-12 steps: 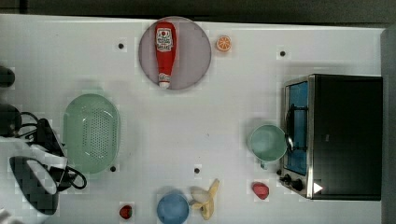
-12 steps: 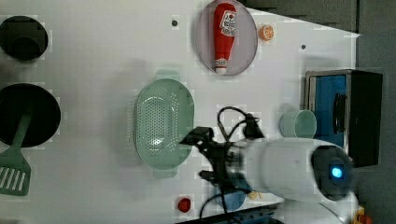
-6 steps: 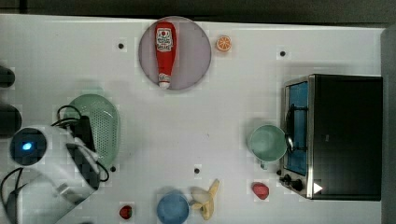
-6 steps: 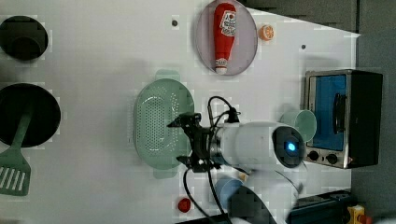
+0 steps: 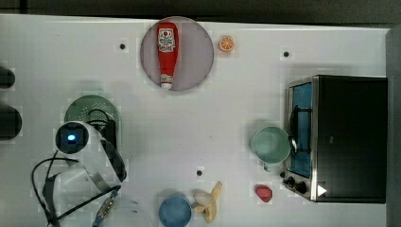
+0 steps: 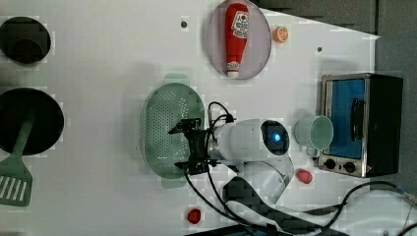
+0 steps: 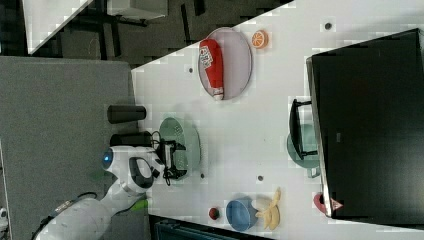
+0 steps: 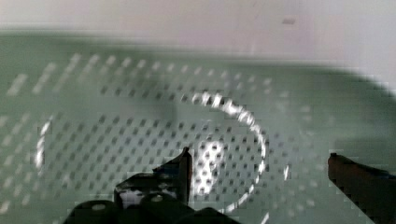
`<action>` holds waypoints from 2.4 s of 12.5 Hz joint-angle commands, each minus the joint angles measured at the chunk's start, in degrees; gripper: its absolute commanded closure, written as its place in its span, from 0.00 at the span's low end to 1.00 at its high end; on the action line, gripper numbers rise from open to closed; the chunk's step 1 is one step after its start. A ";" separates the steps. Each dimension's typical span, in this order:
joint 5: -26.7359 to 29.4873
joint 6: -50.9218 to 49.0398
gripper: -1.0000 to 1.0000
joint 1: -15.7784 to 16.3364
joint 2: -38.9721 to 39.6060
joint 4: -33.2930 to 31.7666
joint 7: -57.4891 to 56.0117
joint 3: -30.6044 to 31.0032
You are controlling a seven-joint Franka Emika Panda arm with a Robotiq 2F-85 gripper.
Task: Drag strainer left to right.
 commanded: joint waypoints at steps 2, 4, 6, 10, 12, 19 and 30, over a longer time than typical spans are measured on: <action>0.47 2.92 0.00 1.83 -0.25 0.75 2.48 -3.05; 0.34 3.15 0.00 2.09 -0.33 0.52 2.37 -3.91; -0.37 3.16 0.00 1.97 -0.67 -0.19 2.38 -5.02; -1.00 3.20 0.00 0.75 -2.74 -2.14 1.91 -7.76; -1.42 3.21 0.00 -0.53 -4.13 -3.65 1.91 -8.91; -1.46 3.26 0.00 -6.13 -6.12 -7.02 -7.61 -12.58; -1.46 3.59 0.00 -10.12 -8.22 -8.90 -25.76 -23.56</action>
